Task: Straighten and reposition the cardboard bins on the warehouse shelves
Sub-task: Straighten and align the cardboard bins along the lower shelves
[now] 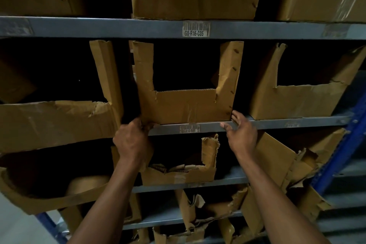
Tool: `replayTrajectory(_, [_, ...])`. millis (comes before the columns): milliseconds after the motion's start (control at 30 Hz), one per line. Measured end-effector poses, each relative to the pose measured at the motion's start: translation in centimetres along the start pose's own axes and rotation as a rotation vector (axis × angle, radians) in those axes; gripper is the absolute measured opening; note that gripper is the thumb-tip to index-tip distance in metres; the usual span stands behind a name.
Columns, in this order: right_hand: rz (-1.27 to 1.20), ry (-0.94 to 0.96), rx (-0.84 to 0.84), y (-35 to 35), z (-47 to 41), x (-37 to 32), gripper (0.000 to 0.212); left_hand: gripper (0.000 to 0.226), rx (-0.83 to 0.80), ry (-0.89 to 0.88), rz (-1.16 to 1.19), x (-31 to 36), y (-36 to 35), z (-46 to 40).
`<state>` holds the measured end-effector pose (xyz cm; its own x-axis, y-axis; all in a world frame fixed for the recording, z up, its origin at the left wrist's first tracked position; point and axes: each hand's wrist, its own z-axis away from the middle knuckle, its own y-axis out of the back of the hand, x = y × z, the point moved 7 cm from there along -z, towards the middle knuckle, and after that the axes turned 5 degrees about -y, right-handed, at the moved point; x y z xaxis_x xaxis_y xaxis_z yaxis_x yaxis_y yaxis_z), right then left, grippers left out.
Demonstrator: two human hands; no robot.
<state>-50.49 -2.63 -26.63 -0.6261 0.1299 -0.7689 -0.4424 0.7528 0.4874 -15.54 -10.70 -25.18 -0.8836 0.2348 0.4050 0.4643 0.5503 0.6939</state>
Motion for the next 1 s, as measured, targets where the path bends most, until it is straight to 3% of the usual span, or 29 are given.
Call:
replayTrajectory(133, [-0.045,0.044,-0.012,-1.3,2.5,0.8,0.088,0.039,0.087,-0.122,0.049,0.3,-1.6,3.2])
replayTrajectory(233, [-0.009,0.144,-0.094,-3.2,4.3,1.4,0.097,0.075,0.044,-0.230,-0.007,0.3,-4.3,5.8])
replayTrajectory(300, [0.020,0.160,-0.100,-3.5,4.2,1.8,0.094,0.085,0.038,-0.281,-0.026,0.3,-4.6,6.4])
replayTrajectory(467, [0.042,0.179,-0.082,-3.1,3.5,2.0,0.083,0.080,0.041,-0.296,-0.046,0.4,-4.0,6.0])
replayTrajectory(700, [0.050,0.186,-0.123,-2.9,3.3,2.2,0.086,0.080,-0.019,-0.276,-0.084,0.6,-4.0,6.3])
replayTrajectory(1000, [0.013,0.154,-0.175,-3.3,3.7,2.2,0.091,0.103,-0.130,-0.206,-0.199,-0.7,-4.7,7.7])
